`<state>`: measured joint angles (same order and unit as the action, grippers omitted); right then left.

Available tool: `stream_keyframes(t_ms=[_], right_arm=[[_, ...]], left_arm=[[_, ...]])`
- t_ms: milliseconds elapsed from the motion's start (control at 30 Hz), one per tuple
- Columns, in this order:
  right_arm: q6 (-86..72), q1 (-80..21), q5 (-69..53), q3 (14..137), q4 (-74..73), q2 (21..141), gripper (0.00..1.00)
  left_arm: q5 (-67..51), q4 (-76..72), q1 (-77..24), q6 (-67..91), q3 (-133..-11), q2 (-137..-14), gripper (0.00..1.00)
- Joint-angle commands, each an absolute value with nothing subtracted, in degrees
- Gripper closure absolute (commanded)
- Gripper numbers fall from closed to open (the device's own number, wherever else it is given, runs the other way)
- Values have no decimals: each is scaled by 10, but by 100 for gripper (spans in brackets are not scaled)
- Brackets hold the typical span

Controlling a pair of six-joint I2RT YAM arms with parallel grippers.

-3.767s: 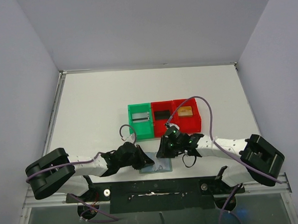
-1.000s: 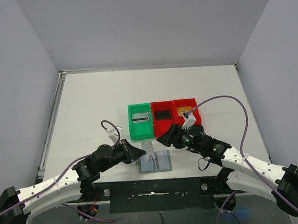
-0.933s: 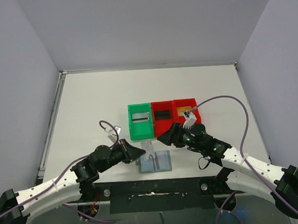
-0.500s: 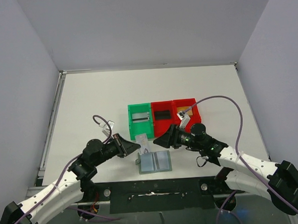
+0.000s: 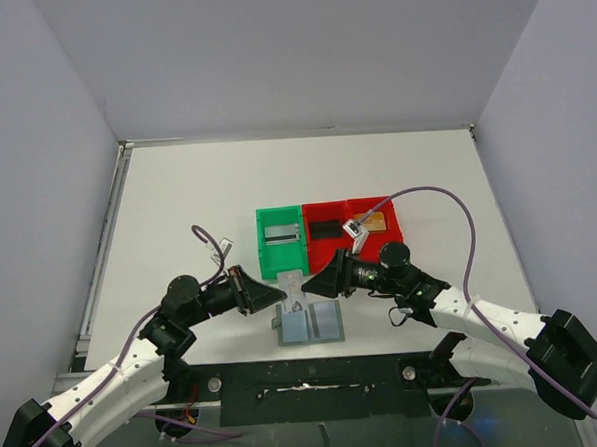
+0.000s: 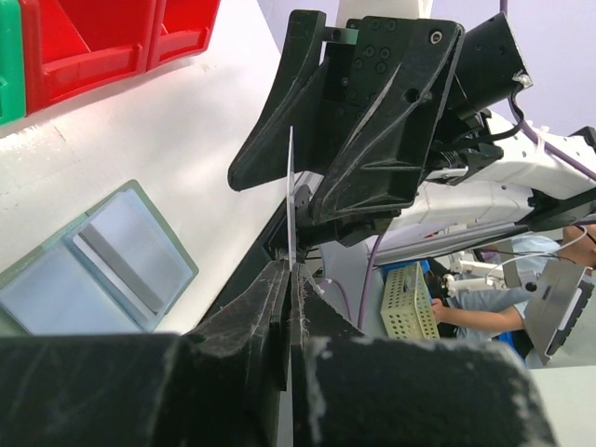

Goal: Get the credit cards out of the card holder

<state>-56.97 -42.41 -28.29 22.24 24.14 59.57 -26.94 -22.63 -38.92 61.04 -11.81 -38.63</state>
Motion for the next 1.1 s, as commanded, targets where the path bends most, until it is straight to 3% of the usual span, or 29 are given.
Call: stream_keyframes(t_ms=[0,367,600,1067], right_arm=[[-565,-422,-325,248,302,594,51],[-594,-424,-395,255,386,629,72],[-592,-429,-405,265,386,632,77],[-610,-433,-432,275,406,626,100]], left_arm=[[-299,-281,-384,618,-122,-383,100],[-303,-321,-384,639,-117,-387,100],[-304,-360,-383,659,-100,-395,100],[-302,-385,-381,673,-88,-400,100]])
